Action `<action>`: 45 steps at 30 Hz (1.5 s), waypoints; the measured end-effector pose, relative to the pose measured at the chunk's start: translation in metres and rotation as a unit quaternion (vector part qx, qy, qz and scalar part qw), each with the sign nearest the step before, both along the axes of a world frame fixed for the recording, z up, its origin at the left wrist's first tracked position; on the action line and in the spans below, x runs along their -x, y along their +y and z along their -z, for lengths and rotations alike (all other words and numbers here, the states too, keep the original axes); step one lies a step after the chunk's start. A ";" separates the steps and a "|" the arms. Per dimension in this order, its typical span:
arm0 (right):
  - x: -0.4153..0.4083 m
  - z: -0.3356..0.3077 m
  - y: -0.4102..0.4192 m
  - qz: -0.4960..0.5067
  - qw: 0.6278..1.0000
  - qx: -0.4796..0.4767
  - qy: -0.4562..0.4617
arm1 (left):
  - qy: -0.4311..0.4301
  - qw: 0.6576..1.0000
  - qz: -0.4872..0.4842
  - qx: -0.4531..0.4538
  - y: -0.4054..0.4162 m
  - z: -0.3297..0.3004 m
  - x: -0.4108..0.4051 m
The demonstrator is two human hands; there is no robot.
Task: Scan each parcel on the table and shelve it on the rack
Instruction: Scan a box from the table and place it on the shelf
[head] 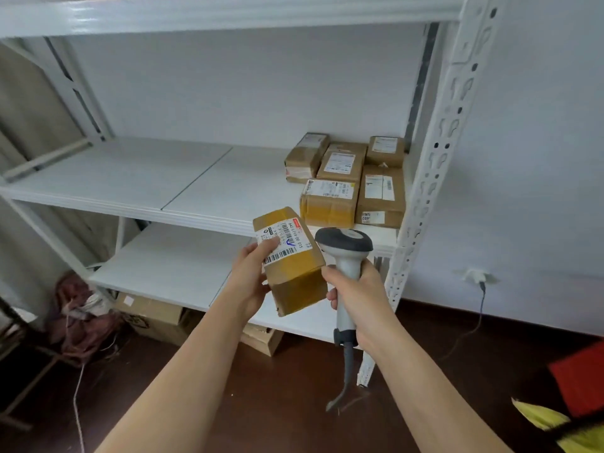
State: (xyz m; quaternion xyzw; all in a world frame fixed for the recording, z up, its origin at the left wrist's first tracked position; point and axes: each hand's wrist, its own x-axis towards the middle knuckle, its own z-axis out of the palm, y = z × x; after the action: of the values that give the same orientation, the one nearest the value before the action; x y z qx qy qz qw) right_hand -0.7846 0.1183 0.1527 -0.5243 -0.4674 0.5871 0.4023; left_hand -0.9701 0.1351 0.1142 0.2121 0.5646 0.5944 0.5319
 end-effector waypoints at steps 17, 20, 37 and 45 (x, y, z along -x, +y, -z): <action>0.118 -0.016 0.236 0.082 0.994 0.036 0.057 | -0.036 0.999 0.030 0.026 0.226 -0.016 0.139; 0.123 -0.023 0.265 0.116 0.991 0.030 0.057 | -0.040 0.996 0.072 0.045 0.259 -0.017 0.147; 0.173 -0.025 0.301 0.258 0.965 0.014 0.038 | 0.152 0.907 0.371 0.126 0.348 -0.005 0.166; 0.189 -0.024 0.287 0.289 0.957 0.011 0.034 | 0.212 0.914 0.335 0.084 0.355 -0.001 0.178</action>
State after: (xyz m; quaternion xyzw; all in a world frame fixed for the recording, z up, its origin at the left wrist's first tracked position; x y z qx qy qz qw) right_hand -0.9733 0.4054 0.1769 -0.6208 -0.2754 0.4683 0.5652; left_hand -1.1483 0.4900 0.1153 0.4649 0.6073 0.2728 0.5836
